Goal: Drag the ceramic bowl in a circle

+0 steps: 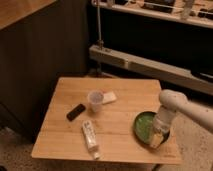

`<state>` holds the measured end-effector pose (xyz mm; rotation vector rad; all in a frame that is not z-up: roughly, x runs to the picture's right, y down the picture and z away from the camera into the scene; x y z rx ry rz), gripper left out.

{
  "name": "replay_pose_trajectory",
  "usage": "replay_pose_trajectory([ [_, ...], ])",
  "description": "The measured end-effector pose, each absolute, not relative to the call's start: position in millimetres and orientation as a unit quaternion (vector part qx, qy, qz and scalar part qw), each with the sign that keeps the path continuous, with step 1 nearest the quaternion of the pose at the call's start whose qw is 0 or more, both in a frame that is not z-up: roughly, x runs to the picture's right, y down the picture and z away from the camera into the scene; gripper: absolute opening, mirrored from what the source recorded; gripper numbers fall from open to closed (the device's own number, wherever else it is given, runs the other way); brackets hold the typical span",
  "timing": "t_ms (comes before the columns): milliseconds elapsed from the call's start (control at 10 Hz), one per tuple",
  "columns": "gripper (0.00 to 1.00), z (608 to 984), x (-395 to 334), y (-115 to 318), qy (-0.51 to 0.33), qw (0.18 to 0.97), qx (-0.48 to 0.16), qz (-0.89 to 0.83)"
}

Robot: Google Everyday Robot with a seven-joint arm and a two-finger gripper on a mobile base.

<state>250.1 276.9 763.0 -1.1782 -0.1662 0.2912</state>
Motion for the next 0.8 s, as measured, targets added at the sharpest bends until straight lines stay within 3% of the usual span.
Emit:
replay_pose_trajectory([
  [400, 0.10, 761.3, 248.9, 278.0, -0.078, 0.820, -0.551, 0.136],
  [600, 0.01, 760.2, 247.2, 278.7, -0.076, 0.821, -0.551, 0.131],
  [800, 0.00, 754.3, 230.6, 281.6, -0.072, 0.827, -0.547, 0.113],
])
